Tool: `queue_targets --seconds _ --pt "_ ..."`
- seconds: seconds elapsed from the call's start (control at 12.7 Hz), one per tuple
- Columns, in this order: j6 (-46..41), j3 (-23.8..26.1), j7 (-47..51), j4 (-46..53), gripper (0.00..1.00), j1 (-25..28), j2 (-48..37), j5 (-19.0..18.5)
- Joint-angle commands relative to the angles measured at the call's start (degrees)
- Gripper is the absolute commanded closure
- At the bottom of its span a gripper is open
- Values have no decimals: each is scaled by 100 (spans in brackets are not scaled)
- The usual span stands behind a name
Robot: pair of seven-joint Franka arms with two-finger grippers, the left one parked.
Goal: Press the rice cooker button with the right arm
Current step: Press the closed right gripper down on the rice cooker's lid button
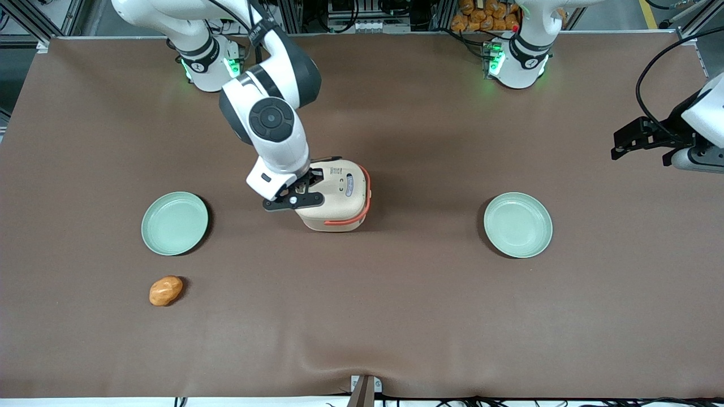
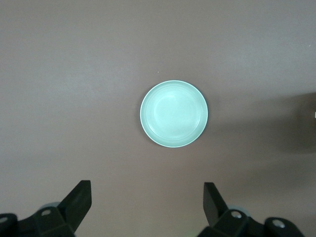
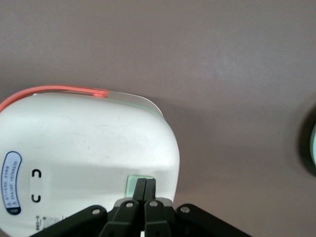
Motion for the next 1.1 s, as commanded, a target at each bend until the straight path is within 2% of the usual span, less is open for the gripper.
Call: queue_targets --seconds 0.0,1.02 --pt "-44 -70 54 111 100 166 91 -97" --pt "-308 -70 326 23 100 149 144 -88"
